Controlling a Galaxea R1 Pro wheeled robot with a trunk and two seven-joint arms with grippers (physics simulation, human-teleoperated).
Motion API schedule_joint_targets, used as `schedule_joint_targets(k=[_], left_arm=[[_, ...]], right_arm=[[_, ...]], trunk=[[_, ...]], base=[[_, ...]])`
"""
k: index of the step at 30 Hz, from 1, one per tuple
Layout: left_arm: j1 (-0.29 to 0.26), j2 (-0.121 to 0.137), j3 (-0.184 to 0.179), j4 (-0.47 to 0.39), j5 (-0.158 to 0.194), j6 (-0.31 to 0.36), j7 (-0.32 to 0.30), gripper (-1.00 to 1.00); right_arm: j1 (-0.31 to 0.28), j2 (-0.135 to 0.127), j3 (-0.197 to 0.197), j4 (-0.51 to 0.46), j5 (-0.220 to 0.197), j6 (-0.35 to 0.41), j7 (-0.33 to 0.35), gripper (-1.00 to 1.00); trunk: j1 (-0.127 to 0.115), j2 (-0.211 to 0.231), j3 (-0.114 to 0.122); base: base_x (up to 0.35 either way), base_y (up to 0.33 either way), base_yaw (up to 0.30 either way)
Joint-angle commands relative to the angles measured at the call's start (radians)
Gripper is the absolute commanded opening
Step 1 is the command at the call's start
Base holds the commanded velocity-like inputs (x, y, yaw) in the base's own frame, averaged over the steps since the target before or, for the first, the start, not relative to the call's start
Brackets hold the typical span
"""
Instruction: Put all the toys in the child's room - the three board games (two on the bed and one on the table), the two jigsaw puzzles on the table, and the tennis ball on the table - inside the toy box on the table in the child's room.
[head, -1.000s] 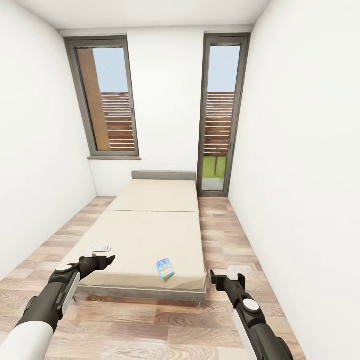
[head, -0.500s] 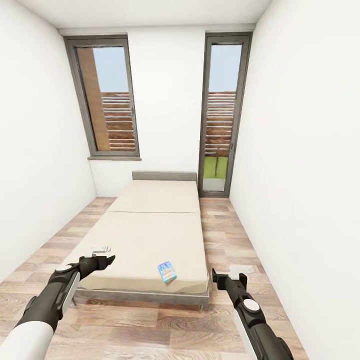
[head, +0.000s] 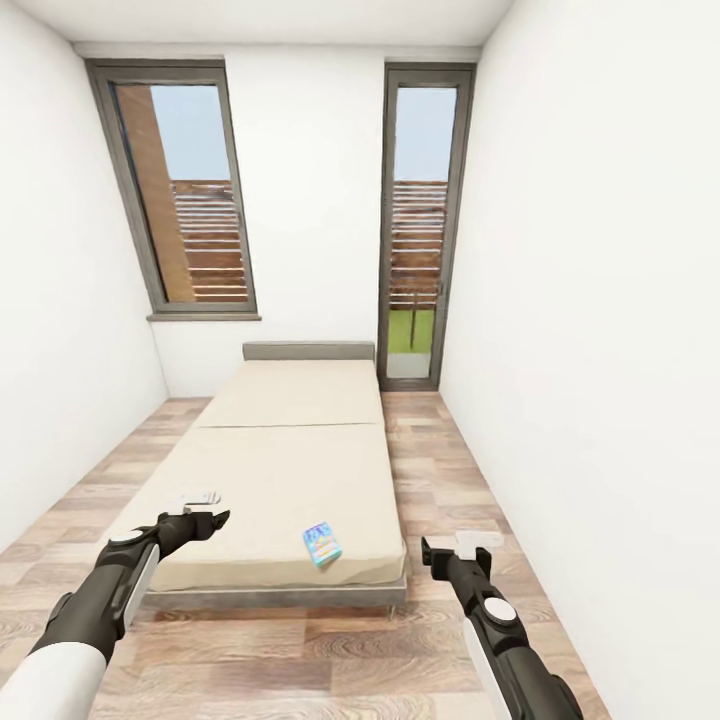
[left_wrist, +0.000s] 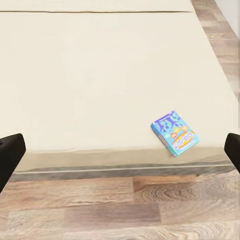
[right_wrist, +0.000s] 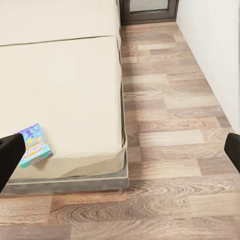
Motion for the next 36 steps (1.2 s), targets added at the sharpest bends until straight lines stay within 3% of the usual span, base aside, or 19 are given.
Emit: schedule_joint_targets(k=[1, 12, 16, 21, 25, 27, 30, 32, 36], left_arm=[[0.000, -0.001, 0.004, -0.001, -0.009, 0.005, -0.009, 1.00], [0.000, -0.004, 0.014, 0.003, 0.000, 0.019, -0.005, 1.00], [0.000, -0.005, 0.017, 0.045, 0.014, 0.023, -0.005, 1.00], [-0.001, -0.004, 0.017, 0.075, 0.121, 0.068, -0.004, 1.00], [0.000, -0.003, 0.017, 0.085, 0.262, 0.137, 0.002, 1.00], [-0.001, -0.004, 0.017, 0.086, 0.305, 0.151, 0.004, 1.00], [-0.001, -0.006, 0.018, 0.089, 0.365, 0.161, 0.005, 1.00], [-0.002, -0.009, 0.018, 0.097, 0.387, 0.162, 0.005, 1.00], [-0.003, -0.024, 0.018, 0.169, 0.455, 0.159, 0.006, 1.00]], right_arm=[[0.000, 0.000, 0.002, -0.001, 0.000, 0.006, -0.006, 1.00], [0.000, 0.001, 0.004, -0.009, 0.000, 0.010, -0.004, 1.00], [0.000, 0.006, 0.004, -0.019, 0.000, 0.013, -0.001, 1.00], [0.006, 0.031, 0.006, -0.119, -0.001, 0.075, 0.002, 1.00], [0.011, 0.042, 0.006, -0.232, -0.024, 0.197, 0.004, 1.00], [0.011, 0.044, 0.004, -0.257, -0.049, 0.228, 0.004, 1.00], [0.012, 0.040, -0.001, -0.269, -0.117, 0.253, 0.005, 1.00], [0.012, 0.037, -0.005, -0.270, -0.150, 0.258, 0.005, 1.00], [0.013, 0.028, -0.008, -0.281, -0.268, 0.267, 0.006, 1.00]], trunk=[[0.000, -0.001, -0.001], [0.000, -0.001, -0.001], [0.000, -0.001, -0.001], [0.020, -0.036, -0.017], [0.035, -0.064, -0.030], [0.043, -0.078, -0.036], [0.054, -0.099, -0.045], [0.062, -0.113, -0.051], [0.077, -0.141, -0.064]], base=[[0.000, 0.007, -0.057], [0.000, 0.001, -0.012], [0.000, 0.000, 0.000], [0.000, 0.000, 0.000], [0.000, 0.000, 0.000], [0.000, 0.000, 0.000], [0.000, 0.000, 0.000], [0.000, 0.000, 0.000], [0.000, 0.000, 0.000]])
